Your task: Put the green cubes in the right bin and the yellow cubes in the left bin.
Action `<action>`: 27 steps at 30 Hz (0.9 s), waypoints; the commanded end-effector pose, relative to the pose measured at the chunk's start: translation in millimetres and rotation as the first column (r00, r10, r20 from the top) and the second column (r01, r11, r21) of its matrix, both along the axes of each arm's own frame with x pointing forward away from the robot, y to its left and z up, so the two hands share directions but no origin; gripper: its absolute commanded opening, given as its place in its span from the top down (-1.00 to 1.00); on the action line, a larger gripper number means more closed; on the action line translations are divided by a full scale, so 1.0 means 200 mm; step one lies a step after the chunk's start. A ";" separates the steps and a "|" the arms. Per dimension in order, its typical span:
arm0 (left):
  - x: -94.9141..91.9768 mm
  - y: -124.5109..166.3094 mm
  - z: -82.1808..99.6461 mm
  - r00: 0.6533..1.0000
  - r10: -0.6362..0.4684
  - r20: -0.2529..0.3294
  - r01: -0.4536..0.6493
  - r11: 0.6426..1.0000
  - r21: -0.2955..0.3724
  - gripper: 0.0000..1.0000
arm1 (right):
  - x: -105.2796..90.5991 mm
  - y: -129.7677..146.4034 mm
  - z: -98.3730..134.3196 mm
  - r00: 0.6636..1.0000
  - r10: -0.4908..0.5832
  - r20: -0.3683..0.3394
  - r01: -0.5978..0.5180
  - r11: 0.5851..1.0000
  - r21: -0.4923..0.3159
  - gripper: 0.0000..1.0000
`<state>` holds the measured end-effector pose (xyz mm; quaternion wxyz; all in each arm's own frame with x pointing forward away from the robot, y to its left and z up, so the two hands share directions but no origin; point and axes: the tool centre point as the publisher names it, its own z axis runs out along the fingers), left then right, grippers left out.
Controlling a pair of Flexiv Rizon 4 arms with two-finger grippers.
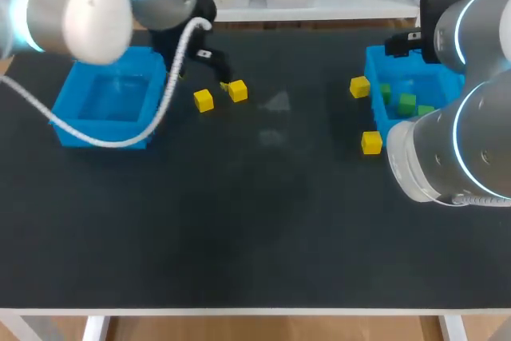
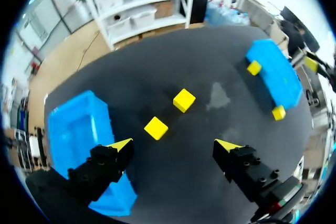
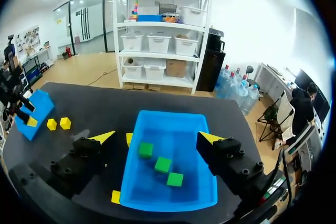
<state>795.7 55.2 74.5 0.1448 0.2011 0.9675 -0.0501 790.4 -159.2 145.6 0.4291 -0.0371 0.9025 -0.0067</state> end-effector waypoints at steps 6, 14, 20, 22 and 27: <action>0.10 -0.02 -0.15 0.987 0.084 -0.135 -0.071 0.992 0.102 -1.00 | 0.00 -0.01 0.00 1.000 0.006 -0.003 -0.006 1.000 0.005 -1.00; 0.13 0.01 -0.18 0.985 0.121 -0.127 -0.106 0.987 0.117 -1.00 | 0.00 -0.01 0.00 1.000 0.006 -0.003 -0.006 1.000 0.005 -1.00; 0.13 0.02 -0.21 0.981 0.138 -0.135 -0.121 0.984 0.127 -1.00 | 0.00 -0.01 0.00 1.000 0.006 -0.003 -0.006 1.000 0.005 -1.00; 0.13 0.02 -0.22 0.979 0.146 -0.139 -0.128 0.984 0.128 -1.00 | 0.00 -0.01 0.00 1.000 0.006 -0.003 -0.006 1.000 0.005 -1.00; 0.14 0.04 -0.26 0.974 0.161 -0.156 -0.139 0.980 0.145 -1.00 | 0.00 -0.01 0.00 1.000 0.006 -0.003 -0.006 1.000 0.005 -1.00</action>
